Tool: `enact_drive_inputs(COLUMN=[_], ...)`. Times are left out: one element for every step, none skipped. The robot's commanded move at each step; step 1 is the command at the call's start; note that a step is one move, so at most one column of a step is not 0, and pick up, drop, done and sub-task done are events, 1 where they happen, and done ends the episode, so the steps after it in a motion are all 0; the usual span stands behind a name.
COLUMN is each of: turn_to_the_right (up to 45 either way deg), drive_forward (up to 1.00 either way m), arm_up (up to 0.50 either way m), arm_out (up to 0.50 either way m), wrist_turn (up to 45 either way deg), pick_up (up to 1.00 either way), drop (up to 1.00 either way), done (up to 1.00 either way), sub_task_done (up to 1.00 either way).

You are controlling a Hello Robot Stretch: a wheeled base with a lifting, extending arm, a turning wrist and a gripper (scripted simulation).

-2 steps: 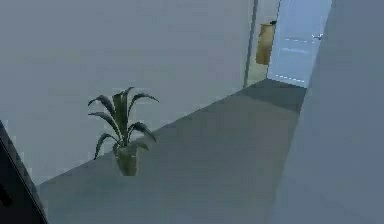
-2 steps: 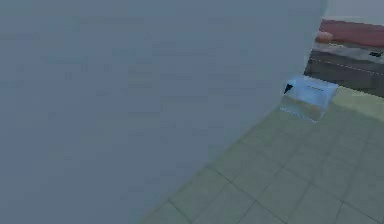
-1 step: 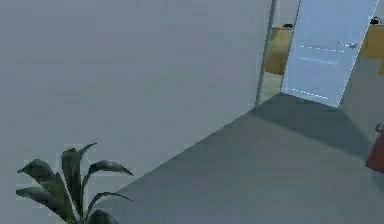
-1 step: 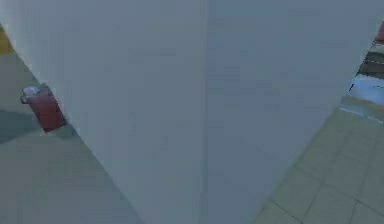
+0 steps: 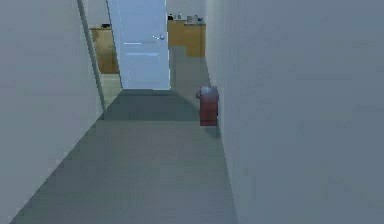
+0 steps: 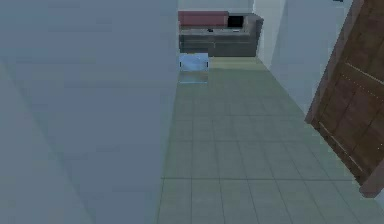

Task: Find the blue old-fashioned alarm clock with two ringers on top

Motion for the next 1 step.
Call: enact_drive_inputs(turn_to_the_right=[0.0], drive_forward=[0.05], arm_up=[0.00], arm_out=[0.00], wrist_turn=[0.0], pick_up=[0.00], drop=[0.00], done=[0.00], sub_task_done=[0.00])
